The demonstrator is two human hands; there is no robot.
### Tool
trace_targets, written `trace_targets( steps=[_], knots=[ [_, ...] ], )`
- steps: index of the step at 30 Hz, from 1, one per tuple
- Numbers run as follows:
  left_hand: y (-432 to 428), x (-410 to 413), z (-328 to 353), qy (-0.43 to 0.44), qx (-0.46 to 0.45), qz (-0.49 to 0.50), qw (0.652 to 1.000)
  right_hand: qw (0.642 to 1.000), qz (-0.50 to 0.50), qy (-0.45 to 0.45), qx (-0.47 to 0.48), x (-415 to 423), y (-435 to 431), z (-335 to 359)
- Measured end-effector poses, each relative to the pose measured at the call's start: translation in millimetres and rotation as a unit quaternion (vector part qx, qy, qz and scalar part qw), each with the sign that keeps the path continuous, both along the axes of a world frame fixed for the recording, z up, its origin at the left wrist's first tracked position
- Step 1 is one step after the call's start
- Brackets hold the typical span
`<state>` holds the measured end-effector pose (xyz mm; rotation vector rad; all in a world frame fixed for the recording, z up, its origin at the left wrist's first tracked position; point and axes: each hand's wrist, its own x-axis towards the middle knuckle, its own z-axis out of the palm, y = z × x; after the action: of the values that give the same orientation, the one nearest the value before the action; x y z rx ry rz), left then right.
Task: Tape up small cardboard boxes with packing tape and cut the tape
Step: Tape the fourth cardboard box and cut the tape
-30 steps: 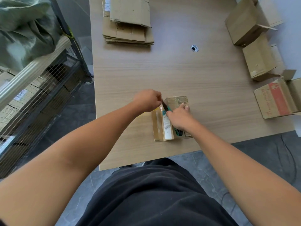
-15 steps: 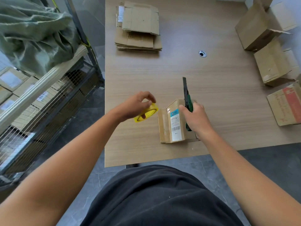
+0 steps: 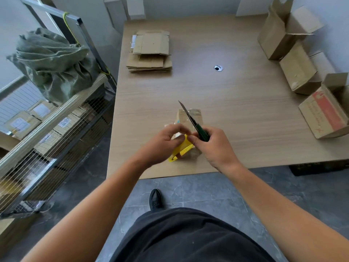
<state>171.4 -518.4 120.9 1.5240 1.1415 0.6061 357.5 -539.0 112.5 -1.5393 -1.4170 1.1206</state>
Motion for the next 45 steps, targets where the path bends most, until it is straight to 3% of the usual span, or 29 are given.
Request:
trace_targets(
  steps=[6,10,14,16,17,19,20,23,29,34,38,45],
  knots=[
    [-66,45,-14,0.037,0.007,0.052,0.998,0.998,0.033,-0.043,-0.010,45,-42,-11],
    [-88,43,-10,-0.037,-0.037,0.125,0.991,0.994,0.000,0.092,-0.050,56,-54,-11],
    [-90,36,3,-0.105,-0.064,0.056,0.991,0.982,-0.004,0.171,-0.079,56,-61,-8],
    [-85,33,10,-0.038,-0.029,0.038,0.998,0.980,-0.024,0.189,-0.051,58,-59,-3],
    [-79,28,12,0.058,0.015,0.029,0.998,0.978,-0.047,0.198,-0.037,60,-55,0],
    [-62,9,15,0.306,0.121,-0.013,0.944,0.971,-0.095,0.216,-0.023,69,-47,3],
    [-52,-1,18,0.372,0.140,-0.041,0.917,0.970,-0.109,0.218,-0.023,72,-44,2],
    [-21,-24,34,0.355,0.033,-0.117,0.927,0.970,-0.132,0.201,-0.041,67,-40,-7],
    [38,-27,27,0.298,-0.017,-0.180,0.937,0.961,-0.212,0.164,-0.074,51,-19,-29],
    [65,-11,-18,0.408,0.056,-0.191,0.891,0.966,-0.214,0.091,-0.116,51,3,-58],
    [78,-6,-53,0.451,0.052,-0.173,0.874,0.967,-0.191,0.061,-0.154,54,24,-83],
    [80,-1,-83,0.449,-0.005,-0.164,0.878,0.957,-0.158,0.080,-0.230,58,35,-122]
  ],
)
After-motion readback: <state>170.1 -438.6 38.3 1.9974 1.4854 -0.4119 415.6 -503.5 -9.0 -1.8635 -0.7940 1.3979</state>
